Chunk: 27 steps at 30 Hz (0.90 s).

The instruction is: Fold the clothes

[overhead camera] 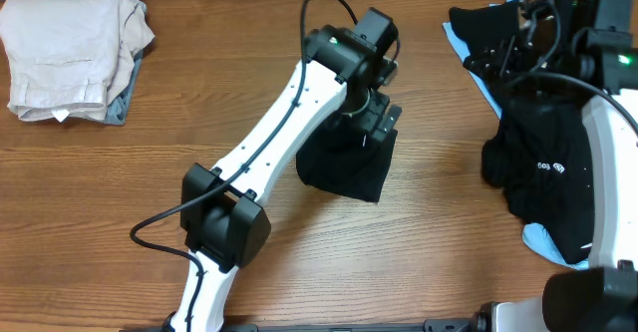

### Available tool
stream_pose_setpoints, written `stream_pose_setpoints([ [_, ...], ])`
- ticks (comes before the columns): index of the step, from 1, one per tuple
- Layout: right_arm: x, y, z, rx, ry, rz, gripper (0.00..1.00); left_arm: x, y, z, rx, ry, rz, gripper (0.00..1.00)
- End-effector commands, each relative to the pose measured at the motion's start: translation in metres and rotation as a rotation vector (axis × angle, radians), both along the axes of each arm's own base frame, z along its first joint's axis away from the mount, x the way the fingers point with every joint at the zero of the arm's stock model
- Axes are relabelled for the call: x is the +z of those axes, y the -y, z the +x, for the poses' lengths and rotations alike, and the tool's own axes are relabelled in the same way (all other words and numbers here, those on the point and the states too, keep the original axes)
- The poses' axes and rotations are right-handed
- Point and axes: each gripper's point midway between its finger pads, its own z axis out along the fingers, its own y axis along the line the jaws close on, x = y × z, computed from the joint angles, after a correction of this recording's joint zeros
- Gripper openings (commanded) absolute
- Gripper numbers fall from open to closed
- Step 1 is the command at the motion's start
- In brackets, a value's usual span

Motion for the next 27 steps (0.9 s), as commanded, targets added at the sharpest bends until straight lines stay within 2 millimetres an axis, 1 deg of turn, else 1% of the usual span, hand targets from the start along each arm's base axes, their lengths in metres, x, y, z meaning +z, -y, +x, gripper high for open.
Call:
stream_pose_setpoints([
  [1, -0.009, -0.011, -0.006, 0.047, -0.030, -0.015, 0.27, 0.039, -0.025, 0.038, 0.085, 0.109, -0.043, 1.00],
  [2, -0.014, -0.019, -0.009, 0.070, -0.040, -0.023, 0.30, 0.051, -0.035, 0.046, 0.110, 0.131, -0.061, 1.00],
  [3, -0.019, -0.028, -0.011, 0.091, -0.048, -0.036, 0.34, 0.069, -0.054, 0.061, 0.166, 0.170, -0.084, 1.00],
  [4, -0.023, -0.034, -0.012, 0.103, -0.054, -0.059, 0.37, 0.079, -0.067, 0.070, 0.198, 0.194, -0.095, 1.00],
  [5, -0.027, -0.038, -0.012, 0.110, -0.057, -0.084, 0.39, 0.085, -0.076, 0.076, 0.221, 0.209, -0.101, 1.00],
  [7, -0.035, -0.051, -0.011, 0.144, -0.050, -0.149, 0.48, 0.097, -0.107, 0.093, 0.290, 0.244, -0.110, 1.00],
  [8, -0.041, -0.066, -0.009, 0.201, -0.025, -0.195, 0.54, 0.099, -0.124, 0.100, 0.325, 0.254, -0.110, 1.00],
  [9, -0.045, -0.078, -0.007, 0.232, -0.011, -0.221, 0.59, 0.099, -0.145, 0.107, 0.369, 0.257, -0.104, 1.00],
  [11, -0.059, -0.103, -0.003, 0.290, -0.001, -0.255, 0.63, 0.095, -0.168, 0.113, 0.417, 0.250, -0.094, 1.00],
  [13, -0.082, -0.135, -0.005, 0.385, -0.016, -0.273, 0.64, 0.089, -0.195, 0.117, 0.471, 0.235, -0.079, 1.00],
  [14, -0.094, -0.149, -0.009, 0.422, -0.041, -0.277, 0.63, 0.087, -0.201, 0.118, 0.484, 0.231, -0.076, 1.00],
  [16, -0.115, -0.169, -0.022, 0.485, -0.101, -0.291, 0.60, 0.083, -0.215, 0.119, 0.512, 0.217, -0.067, 1.00],
  [17, -0.123, -0.174, -0.029, 0.504, -0.127, -0.309, 0.59, 0.081, -0.220, 0.119, 0.521, 0.212, -0.064, 1.00],
  [20, -0.149, -0.183, -0.047, 0.552, -0.204, -0.396, 0.59, 0.080, -0.226, 0.119, 0.529, 0.208, -0.059, 1.00],
  [22, -0.162, -0.183, -0.051, 0.564, -0.235, -0.441, 0.59, 0.080, -0.226, 0.120, 0.529, 0.213, -0.061, 1.00],
  [23, -0.171, -0.182, -0.054, 0.573, -0.262, -0.466, 0.59, 0.080, -0.225, 0.120, 0.529, 0.215, -0.062, 1.00],
  [25, -0.179, -0.183, -0.058, 0.600, -0.282, -0.470, 0.59, 0.080, -0.225, 0.120, 0.527, 0.213, -0.061, 1.00],
  [27, -0.182, -0.182, -0.060, 0.606, -0.295, -0.473, 0.58, 0.080, -0.225, 0.120, 0.527, 0.213, -0.061, 1.00],
])
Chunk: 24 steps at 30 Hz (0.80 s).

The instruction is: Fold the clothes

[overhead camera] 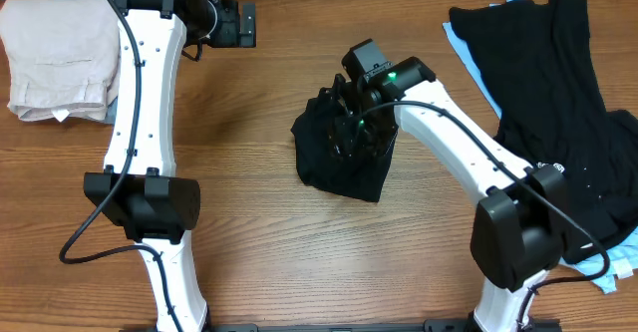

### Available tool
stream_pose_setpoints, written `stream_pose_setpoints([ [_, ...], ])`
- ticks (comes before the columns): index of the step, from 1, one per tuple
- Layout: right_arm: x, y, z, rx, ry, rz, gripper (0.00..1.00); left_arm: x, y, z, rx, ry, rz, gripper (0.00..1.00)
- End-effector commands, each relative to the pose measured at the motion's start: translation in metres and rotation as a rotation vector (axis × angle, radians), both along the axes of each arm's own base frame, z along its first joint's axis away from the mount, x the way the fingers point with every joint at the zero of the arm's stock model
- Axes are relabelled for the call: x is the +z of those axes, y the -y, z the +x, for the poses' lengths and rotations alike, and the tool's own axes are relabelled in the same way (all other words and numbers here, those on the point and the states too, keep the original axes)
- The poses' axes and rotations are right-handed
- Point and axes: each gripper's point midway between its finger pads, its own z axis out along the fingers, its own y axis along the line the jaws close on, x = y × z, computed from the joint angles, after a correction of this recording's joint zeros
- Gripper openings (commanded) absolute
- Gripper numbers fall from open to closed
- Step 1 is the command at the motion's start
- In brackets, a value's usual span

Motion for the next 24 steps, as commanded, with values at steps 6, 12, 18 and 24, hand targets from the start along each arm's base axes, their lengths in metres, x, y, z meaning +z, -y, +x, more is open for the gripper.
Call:
stream_pose_setpoints([
  [6, -0.008, 0.005, -0.003, 0.029, -0.020, -0.028, 0.27, 0.000, 0.000, 0.000, 0.003, 0.000, 0.002, 1.00],
  [12, -0.002, 0.004, -0.035, -0.016, -0.182, 0.000, 0.04, 0.000, 0.000, -0.001, -0.004, 0.000, 0.005, 1.00],
  [18, 0.003, 0.031, -0.077, -0.172, -0.393, -0.152, 0.04, 0.000, -0.001, 0.000, -0.017, 0.004, 0.015, 1.00],
  [24, 0.000, 0.068, -0.080, -0.335, -0.382, -0.381, 0.18, 0.000, -0.001, 0.000, -0.019, 0.005, 0.016, 1.00],
])
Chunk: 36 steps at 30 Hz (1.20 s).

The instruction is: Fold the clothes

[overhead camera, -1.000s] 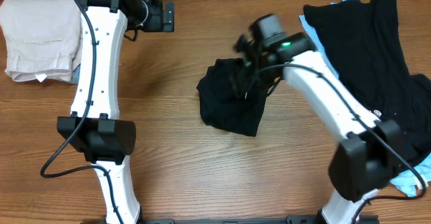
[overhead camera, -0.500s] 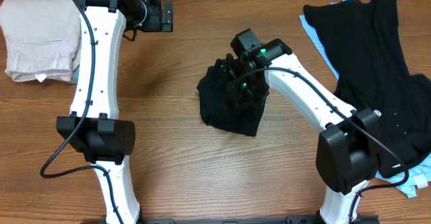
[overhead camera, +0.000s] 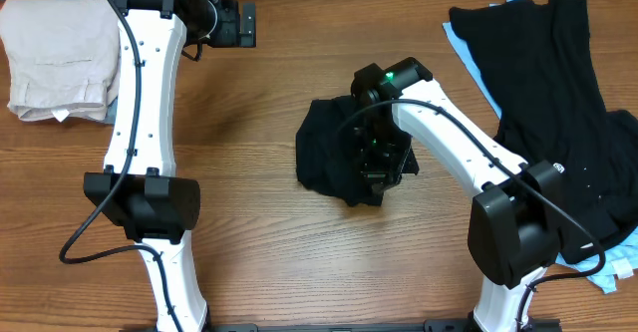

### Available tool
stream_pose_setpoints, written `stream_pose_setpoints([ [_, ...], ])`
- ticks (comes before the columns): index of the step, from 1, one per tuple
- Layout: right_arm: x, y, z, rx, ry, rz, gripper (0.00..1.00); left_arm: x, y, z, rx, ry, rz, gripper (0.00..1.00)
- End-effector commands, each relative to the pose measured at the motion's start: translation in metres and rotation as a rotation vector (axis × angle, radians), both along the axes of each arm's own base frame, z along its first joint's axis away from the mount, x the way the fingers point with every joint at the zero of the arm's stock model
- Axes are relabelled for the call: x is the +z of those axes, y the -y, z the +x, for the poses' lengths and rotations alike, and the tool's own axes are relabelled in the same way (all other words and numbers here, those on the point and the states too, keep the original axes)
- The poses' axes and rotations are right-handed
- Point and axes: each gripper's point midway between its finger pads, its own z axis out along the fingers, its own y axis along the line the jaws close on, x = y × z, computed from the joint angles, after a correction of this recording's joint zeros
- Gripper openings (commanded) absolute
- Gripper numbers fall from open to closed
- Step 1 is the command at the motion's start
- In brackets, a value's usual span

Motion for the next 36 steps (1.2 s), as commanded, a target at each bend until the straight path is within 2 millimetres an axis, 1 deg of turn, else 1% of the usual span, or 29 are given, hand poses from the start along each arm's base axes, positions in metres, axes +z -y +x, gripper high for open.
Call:
stream_pose_setpoints([
  [1, -0.003, 0.020, 0.004, -0.085, 0.024, -0.148, 0.18, 0.000, -0.001, 0.000, -0.015, 0.003, 0.014, 1.00],
  [3, -0.001, 0.031, 0.003, -0.100, 0.025, -0.213, 0.26, 0.000, -0.001, 0.000, -0.016, 0.003, 0.015, 1.00],
  [4, 0.000, 0.038, 0.002, -0.113, 0.025, -0.255, 0.28, 0.000, -0.001, 0.000, -0.016, 0.004, 0.015, 1.00],
  [5, 0.000, 0.042, 0.001, -0.125, 0.022, -0.269, 0.30, 0.000, -0.001, 0.000, -0.022, 0.007, 0.017, 1.00],
  [6, 0.000, 0.042, 0.003, -0.130, 0.026, -0.264, 0.30, 0.000, -0.001, 0.000, -0.022, 0.007, 0.017, 1.00],
  [9, 0.001, 0.036, 0.017, -0.141, 0.080, -0.230, 0.30, 0.000, -0.001, 0.000, -0.022, 0.007, 0.017, 1.00],
  [10, 0.005, 0.031, 0.025, -0.135, 0.115, -0.203, 0.30, 0.000, -0.001, 0.001, -0.022, 0.009, 0.017, 1.00],
  [11, 0.012, 0.021, 0.038, -0.089, 0.167, -0.134, 0.31, 0.000, -0.001, 0.002, -0.022, 0.012, 0.017, 1.00],
  [13, 0.029, -0.001, 0.064, 0.002, 0.298, -0.033, 0.36, 0.001, -0.001, 0.003, -0.022, 0.017, 0.016, 1.00],
  [15, 0.037, -0.015, 0.089, 0.052, 0.423, 0.007, 0.39, 0.001, -0.001, 0.003, -0.022, 0.019, 0.016, 1.00],
  [16, 0.038, -0.019, 0.096, 0.061, 0.457, 0.015, 0.39, 0.001, -0.001, 0.003, -0.022, 0.019, 0.016, 1.00],
  [18, 0.033, -0.027, 0.111, 0.066, 0.518, 0.025, 0.43, 0.001, 0.000, 0.003, -0.023, 0.017, 0.013, 1.00],
  [19, 0.030, -0.028, 0.113, 0.074, 0.521, 0.028, 0.43, 0.001, 0.000, 0.002, -0.023, 0.016, 0.013, 1.00],
  [22, 0.011, -0.031, 0.119, 0.088, 0.507, 0.022, 0.47, 0.001, 0.000, 0.002, -0.023, 0.016, 0.013, 1.00],
  [24, -0.003, -0.033, 0.122, 0.091, 0.490, 0.013, 0.52, 0.001, -0.001, 0.003, -0.022, 0.017, 0.013, 1.00],
  [26, -0.016, -0.034, 0.126, 0.091, 0.484, 0.001, 0.59, 0.001, 0.000, 0.003, -0.023, 0.017, 0.013, 1.00],
  [28, -0.023, -0.032, 0.132, 0.092, 0.497, -0.023, 0.59, 0.001, 0.000, 0.003, -0.023, 0.017, 0.013, 1.00],
  [30, -0.026, -0.025, 0.141, 0.062, 0.532, -0.081, 0.58, 0.001, 0.000, 0.003, -0.023, 0.016, 0.013, 1.00],
  [31, -0.025, -0.016, 0.147, 0.028, 0.558, -0.132, 0.54, 0.001, 0.000, 0.002, -0.023, 0.015, 0.013, 1.00],
  [32, -0.023, -0.006, 0.152, -0.013, 0.587, -0.189, 0.46, 0.000, 0.000, 0.001, -0.023, 0.011, 0.013, 1.00],
  [33, -0.020, -0.001, 0.155, -0.038, 0.600, -0.213, 0.42, 0.000, 0.000, 0.001, -0.023, 0.008, 0.014, 1.00],
  [34, -0.017, 0.004, 0.157, -0.052, 0.608, -0.225, 0.36, -0.001, -0.001, 0.000, -0.023, 0.004, 0.014, 1.00],
  [35, -0.011, 0.013, 0.160, -0.075, 0.610, -0.229, 0.25, -0.001, -0.001, -0.001, -0.023, -0.001, 0.015, 1.00],
  [36, -0.005, 0.021, 0.161, -0.103, 0.609, -0.235, 0.18, -0.001, -0.001, -0.001, -0.022, -0.002, 0.016, 1.00],
])
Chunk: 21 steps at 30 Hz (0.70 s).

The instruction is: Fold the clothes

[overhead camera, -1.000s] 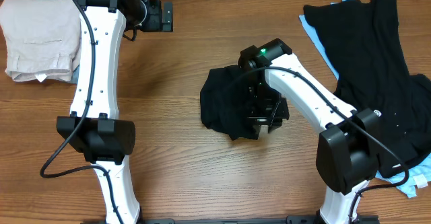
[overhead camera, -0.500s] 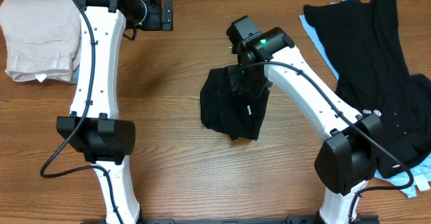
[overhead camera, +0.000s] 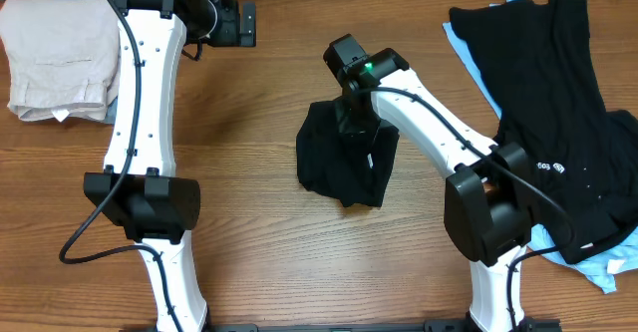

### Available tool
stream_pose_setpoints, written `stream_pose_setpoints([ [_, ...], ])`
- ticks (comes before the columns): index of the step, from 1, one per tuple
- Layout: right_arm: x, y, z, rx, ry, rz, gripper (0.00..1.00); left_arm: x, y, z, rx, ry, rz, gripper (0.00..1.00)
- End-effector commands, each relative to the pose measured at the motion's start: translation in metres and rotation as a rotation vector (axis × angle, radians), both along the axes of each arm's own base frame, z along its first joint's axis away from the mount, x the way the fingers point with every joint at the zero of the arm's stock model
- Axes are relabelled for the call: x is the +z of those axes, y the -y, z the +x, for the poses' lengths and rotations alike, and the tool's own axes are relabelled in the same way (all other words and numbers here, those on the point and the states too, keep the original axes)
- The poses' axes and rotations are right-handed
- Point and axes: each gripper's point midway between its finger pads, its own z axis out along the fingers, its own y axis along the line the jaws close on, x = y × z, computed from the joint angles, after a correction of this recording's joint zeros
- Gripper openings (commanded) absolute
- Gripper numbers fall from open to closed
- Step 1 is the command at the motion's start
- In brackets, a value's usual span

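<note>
A small folded black garment (overhead camera: 337,167) lies at the middle of the wooden table (overhead camera: 249,202). My right gripper (overhead camera: 351,115) points down at the garment's far edge; its fingers are dark against the black cloth, so their state is hidden. My left gripper (overhead camera: 243,23) hangs at the far left-centre of the table, well away from the garment, with nothing in it.
A stack of folded beige clothes (overhead camera: 65,58) sits at the far left corner. A heap of unfolded black garments (overhead camera: 558,113) on a light blue cloth (overhead camera: 467,55) fills the right side.
My right gripper has moved from the middle-right of the black garment to its far edge. The bulge at the garment's right side is gone and its outline is neater. The left arm has not moved.
At first my left gripper was on the black garment at the centre and the right arm was back over the right heap. Then the left arm was at the far left and the right gripper on the garment, first its top, then its middle, now its far edge.
</note>
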Motion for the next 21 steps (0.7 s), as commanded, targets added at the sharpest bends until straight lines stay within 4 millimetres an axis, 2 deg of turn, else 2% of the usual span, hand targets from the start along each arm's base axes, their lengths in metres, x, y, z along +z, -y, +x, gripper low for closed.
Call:
stream_pose_setpoints([
  [1, 0.030, 0.038, 0.018, -0.146, 0.082, -0.042, 0.13, -0.002, -0.001, -0.002, -0.018, -0.006, 0.014, 1.00],
  [2, 0.038, 0.049, 0.020, -0.169, 0.085, -0.040, 0.09, -0.001, -0.001, -0.002, -0.019, -0.005, 0.014, 1.00],
  [3, 0.047, 0.070, 0.019, -0.213, 0.079, -0.044, 0.05, -0.001, 0.000, -0.001, -0.020, -0.002, 0.013, 1.00],
  [5, 0.047, 0.095, 0.014, -0.255, 0.035, -0.056, 0.04, -0.001, 0.000, -0.001, -0.020, -0.001, 0.014, 1.00],
  [10, 0.039, 0.121, 0.005, -0.262, -0.054, -0.024, 0.04, -0.001, -0.001, -0.001, -0.018, -0.001, 0.014, 1.00],
  [12, 0.038, 0.127, 0.005, -0.270, -0.072, 0.007, 0.16, -0.001, -0.001, -0.001, -0.019, -0.001, 0.014, 1.00],
  [14, 0.037, 0.127, 0.004, -0.257, -0.097, 0.069, 0.52, -0.001, -0.001, -0.001, -0.019, -0.001, 0.014, 1.00],
  [15, 0.037, 0.124, 0.004, -0.254, -0.107, 0.105, 0.57, -0.001, -0.001, -0.001, -0.019, 0.000, 0.014, 1.00],
  [18, 0.042, 0.102, 0.003, -0.196, -0.141, 0.266, 0.59, -0.001, -0.001, 0.000, -0.019, 0.002, 0.014, 1.00],
  [21, 0.056, 0.073, 0.001, -0.130, -0.155, 0.425, 0.55, -0.001, -0.001, 0.000, -0.018, 0.002, 0.013, 1.00],
])
